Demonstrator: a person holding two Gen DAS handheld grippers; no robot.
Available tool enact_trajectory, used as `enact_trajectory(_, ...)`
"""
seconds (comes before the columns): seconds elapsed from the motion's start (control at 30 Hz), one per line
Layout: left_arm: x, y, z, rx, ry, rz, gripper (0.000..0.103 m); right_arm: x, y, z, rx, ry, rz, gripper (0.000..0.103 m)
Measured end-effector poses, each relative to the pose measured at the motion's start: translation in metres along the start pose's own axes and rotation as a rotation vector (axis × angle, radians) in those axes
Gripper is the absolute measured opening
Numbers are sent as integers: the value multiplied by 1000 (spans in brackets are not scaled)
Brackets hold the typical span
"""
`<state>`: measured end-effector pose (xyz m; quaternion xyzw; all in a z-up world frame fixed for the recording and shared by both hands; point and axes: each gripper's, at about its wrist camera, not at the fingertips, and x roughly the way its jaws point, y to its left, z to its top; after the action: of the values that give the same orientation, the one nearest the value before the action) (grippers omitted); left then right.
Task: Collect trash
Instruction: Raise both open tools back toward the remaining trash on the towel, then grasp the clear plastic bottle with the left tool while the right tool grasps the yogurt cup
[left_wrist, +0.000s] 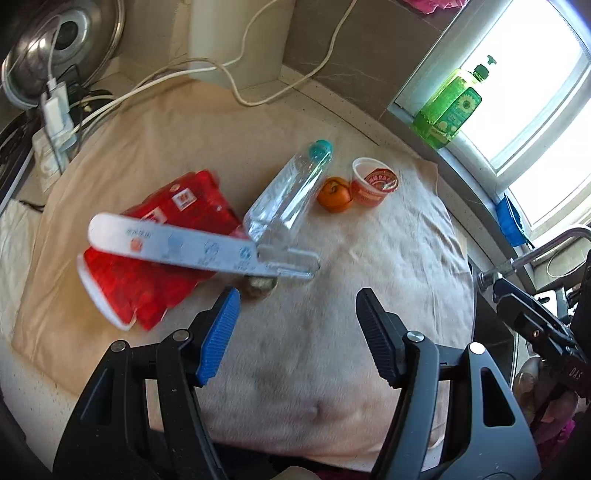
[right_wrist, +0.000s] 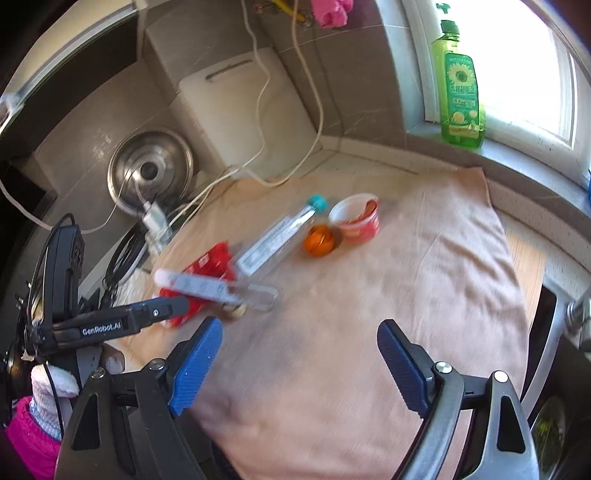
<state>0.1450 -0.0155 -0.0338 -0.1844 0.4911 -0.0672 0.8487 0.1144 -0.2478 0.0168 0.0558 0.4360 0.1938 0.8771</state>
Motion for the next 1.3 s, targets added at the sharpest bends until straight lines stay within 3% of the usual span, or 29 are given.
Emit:
enact_trajectory(0.3,35,-25,54,57,50,31,67,30,-34,56,11,-2,-10,88)
enact_trajectory(0.57,83,-31,85,67,137,69,67,84,-72,91,76,80,-17,87)
enact_trajectory(0.7,103,-39,93,118,189,107,67,114,-94,97,166,137,9,80)
enact_trajectory(0.83,125,-45,99,192,239,217,67,139,-113,103,268,173,58,75)
enact_trajectory(1.17,154,-37,114,194,287,258,67,169,-120,113,303,215,90,63)
enact_trajectory(1.3,161,-36,115,190,307,250,62,182,-117,113,297,245,86,56)
